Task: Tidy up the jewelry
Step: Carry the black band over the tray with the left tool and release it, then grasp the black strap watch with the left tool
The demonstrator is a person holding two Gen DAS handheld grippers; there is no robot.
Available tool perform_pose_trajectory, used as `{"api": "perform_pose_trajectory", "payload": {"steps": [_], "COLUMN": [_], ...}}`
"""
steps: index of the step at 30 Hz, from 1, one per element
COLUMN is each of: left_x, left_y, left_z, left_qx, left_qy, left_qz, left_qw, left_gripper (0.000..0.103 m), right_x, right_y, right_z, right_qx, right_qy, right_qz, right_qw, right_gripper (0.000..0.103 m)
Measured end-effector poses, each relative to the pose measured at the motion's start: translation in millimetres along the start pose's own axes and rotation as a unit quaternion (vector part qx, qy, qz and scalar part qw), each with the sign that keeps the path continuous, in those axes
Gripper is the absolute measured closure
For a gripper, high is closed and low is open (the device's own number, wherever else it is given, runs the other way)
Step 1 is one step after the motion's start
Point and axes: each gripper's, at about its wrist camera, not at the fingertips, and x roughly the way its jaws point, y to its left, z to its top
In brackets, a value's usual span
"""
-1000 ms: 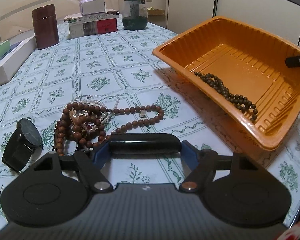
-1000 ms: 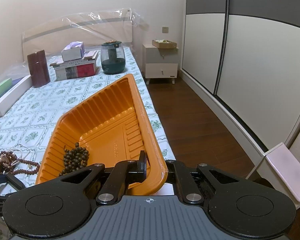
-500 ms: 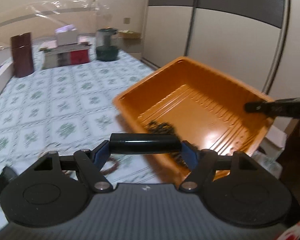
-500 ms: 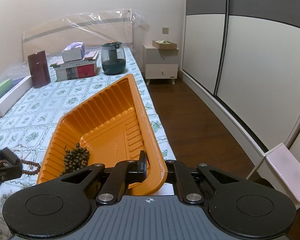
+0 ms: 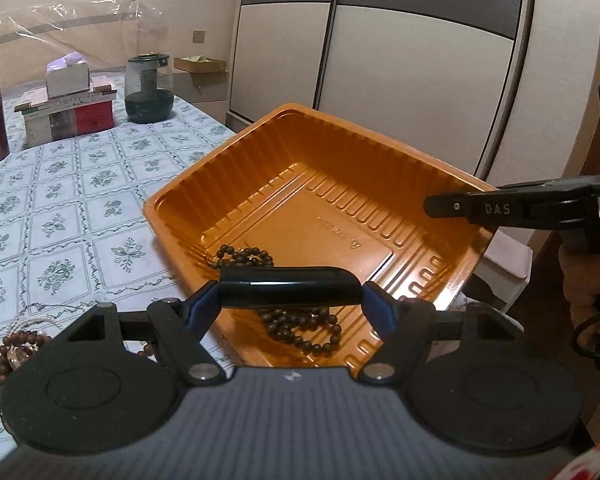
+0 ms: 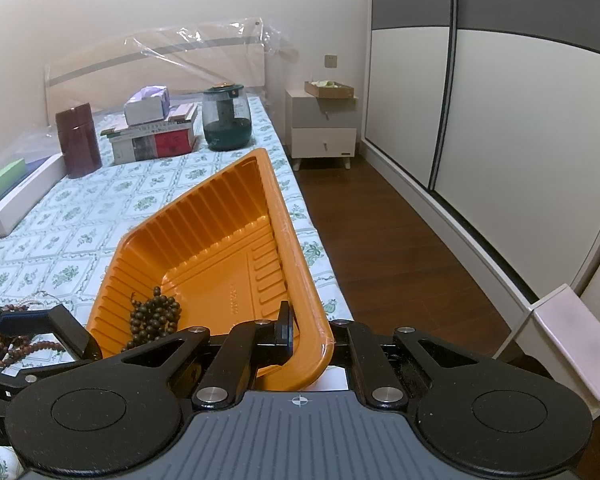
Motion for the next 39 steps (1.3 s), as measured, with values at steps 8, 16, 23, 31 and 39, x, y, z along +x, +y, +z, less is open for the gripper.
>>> {"api": "perform_pose_trajectory", "payload": {"steps": [8,16,23,31,39], "left_x": [1.1,-18.1,-49.8,-80.0,-94.5], "left_y": [-3.5,3.4,30.8,83.9,120.0], "left_z": [1.7,-4.8,-32.1,-55.1,-69.9], "left_qx": [-0.005,-0.002,-0.018,-0.051,-0.073], "left_qy": [0.001,-0.012,-0.013,-0.004,0.004], "left_qz": [-0.009,0.029,0.108,0.194,0.248], "left_qw": [0.9999,0.9995,0.9939,0.9797,0.9659], "left_gripper": [0.025,0.025,0.025,0.026,0.032], "right_x": [0.1,-1.3,-1.3,-1.7,-1.5], "right_y": [0.7,0.6,0.9,0.7,0.5], "right_z": [0.0,0.5,1.1,1.3,0.9], "right_qx": [0.000,0.001,0.002,0.000,-0.001], "right_qy": [0.000,-0.002,-0.002,-0.002,-0.002], "right_qz": [0.000,0.001,0.001,-0.001,-0.002], "right_qw": [1.000,1.000,1.000,1.000,1.000], "right_gripper": [0.096,0.096,0.096,0.096,0.096]}}
